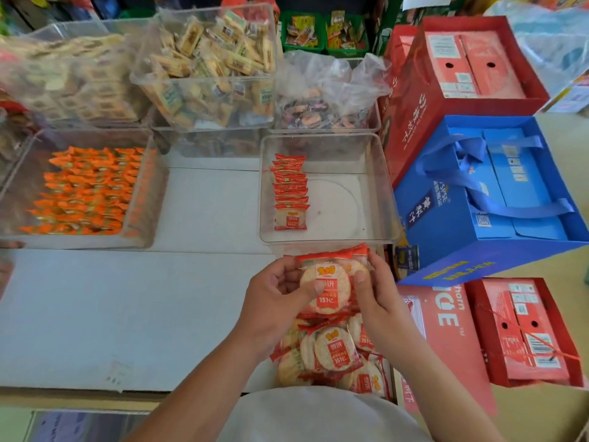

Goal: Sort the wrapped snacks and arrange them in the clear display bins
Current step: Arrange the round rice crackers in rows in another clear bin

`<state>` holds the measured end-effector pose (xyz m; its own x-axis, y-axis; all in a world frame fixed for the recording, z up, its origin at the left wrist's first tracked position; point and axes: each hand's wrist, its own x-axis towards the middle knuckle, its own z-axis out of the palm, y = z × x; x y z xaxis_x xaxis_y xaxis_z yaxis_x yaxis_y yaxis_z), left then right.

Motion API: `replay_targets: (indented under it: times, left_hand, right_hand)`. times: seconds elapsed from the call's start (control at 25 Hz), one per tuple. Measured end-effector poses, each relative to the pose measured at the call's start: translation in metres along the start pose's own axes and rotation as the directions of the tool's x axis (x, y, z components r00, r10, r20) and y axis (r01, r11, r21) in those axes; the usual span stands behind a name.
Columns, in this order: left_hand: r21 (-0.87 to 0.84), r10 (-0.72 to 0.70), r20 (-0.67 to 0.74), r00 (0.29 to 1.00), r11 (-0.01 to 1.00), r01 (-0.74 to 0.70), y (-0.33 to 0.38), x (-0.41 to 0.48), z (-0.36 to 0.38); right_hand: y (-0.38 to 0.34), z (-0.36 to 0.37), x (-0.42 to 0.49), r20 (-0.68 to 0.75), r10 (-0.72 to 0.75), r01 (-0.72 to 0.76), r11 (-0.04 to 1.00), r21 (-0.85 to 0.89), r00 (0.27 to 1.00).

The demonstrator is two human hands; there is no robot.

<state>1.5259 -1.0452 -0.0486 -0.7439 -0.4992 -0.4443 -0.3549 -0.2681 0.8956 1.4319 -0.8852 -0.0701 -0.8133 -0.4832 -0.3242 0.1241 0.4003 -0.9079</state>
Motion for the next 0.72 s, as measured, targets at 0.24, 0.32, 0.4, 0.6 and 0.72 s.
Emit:
replay_targets:
  times: [0.24,0.32,0.4,0.6,0.72]
  left_hand:
    - [0.094,0.088,-0.059,0.994,0.992,-0.082,-0.002,-0.020,0.008]
    - [0.100,0.086,-0.091,0.992,0.992,-0.077,-0.003,-0.022,0.006]
    - [0.037,0.063,-0.004,0.998,0.997,-0.063,-0.001,-0.024,0.001]
    - [0.031,0.095,0.173,0.980,0.994,-0.102,0.012,-0.012,-0.015]
    - [0.053,0.125,0.090,0.988,0.990,-0.130,0.020,0.014,-0.035]
  right_hand:
    - [-0.017,0.020,-0.020,0.076,-0.026,0.024,0.999,0.031,0.997]
    - [-0.022,0.025,-0.018,0.076,-0.072,0.068,0.996,0.050,0.994]
    - [-0.027,0.032,-0.015,0.090,-0.124,0.115,0.989,0.093,0.988]
    - [-0.039,0.042,0.009,0.222,-0.181,0.151,0.978,0.145,0.958]
    - [-0.061,0.023,0.044,0.302,-0.114,0.085,0.990,0.108,0.946]
